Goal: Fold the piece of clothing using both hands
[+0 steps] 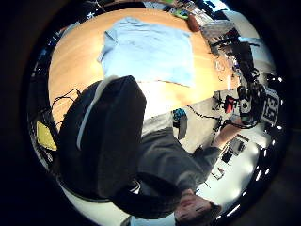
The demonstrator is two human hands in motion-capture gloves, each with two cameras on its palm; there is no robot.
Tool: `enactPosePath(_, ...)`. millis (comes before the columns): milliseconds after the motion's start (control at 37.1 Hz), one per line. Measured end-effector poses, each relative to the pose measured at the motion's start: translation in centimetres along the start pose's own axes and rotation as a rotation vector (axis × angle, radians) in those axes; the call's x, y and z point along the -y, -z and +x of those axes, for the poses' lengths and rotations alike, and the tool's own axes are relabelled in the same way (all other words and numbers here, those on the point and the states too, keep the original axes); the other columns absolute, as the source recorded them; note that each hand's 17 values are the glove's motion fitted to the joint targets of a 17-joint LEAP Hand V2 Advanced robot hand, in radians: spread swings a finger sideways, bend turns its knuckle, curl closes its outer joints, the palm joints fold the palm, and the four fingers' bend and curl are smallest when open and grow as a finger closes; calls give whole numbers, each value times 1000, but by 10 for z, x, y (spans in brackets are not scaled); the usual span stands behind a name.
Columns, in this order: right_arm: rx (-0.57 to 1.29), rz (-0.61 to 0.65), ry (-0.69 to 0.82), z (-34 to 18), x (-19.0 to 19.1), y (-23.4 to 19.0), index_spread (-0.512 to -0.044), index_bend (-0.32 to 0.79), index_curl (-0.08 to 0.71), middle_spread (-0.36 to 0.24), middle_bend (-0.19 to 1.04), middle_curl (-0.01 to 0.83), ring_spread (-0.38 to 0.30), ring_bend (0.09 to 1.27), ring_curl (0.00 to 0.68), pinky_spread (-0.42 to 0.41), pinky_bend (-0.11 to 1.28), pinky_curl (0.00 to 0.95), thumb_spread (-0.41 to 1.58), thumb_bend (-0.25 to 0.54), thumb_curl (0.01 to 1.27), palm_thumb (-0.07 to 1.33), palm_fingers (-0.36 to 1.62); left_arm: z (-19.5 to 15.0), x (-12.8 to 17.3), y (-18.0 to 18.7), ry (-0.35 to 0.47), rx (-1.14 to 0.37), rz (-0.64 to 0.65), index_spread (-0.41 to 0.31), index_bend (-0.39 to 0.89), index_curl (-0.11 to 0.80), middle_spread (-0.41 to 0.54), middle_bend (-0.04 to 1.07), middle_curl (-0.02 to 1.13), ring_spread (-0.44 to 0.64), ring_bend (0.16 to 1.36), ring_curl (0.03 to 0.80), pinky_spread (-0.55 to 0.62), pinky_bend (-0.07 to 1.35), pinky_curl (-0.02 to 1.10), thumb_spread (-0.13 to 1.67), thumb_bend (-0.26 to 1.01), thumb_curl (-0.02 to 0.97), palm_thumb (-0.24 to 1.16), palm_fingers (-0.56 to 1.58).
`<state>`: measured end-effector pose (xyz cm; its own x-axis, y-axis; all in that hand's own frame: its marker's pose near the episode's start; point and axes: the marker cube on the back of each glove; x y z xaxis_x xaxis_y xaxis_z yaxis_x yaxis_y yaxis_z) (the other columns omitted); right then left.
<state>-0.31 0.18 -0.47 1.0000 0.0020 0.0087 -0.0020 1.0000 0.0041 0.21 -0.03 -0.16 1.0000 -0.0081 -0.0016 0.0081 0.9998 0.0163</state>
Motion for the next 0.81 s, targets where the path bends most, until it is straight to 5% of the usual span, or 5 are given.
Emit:
enactPosePath(135,19,-6,6,-6,-10,15,-244,54,56,-26,243,126,1,540,199,105,526,199,716,211,52,322,544,5,6,-2,-2,11,3,-33,195,117,91,136,75,121,496,160,183,356,140,716,70,32,118,391)
enactPosePath(296,10,-5,2,-5,-10,26,-298,68,77,-32,268,190,2,574,253,130,558,254,983,208,76,340,500,9,4,0,-11,18,3,-41,193,181,114,140,109,154,528,205,228,368,191,971,61,61,121,357)
enactPosePath(808,88,-124,-71,17,8,23,-334,107,132,-44,278,297,2,573,302,148,562,306,1264,152,131,371,485,-20,2,-22,58,-26,-4,-47,184,297,132,153,174,182,557,254,266,362,266,1222,6,134,126,308)
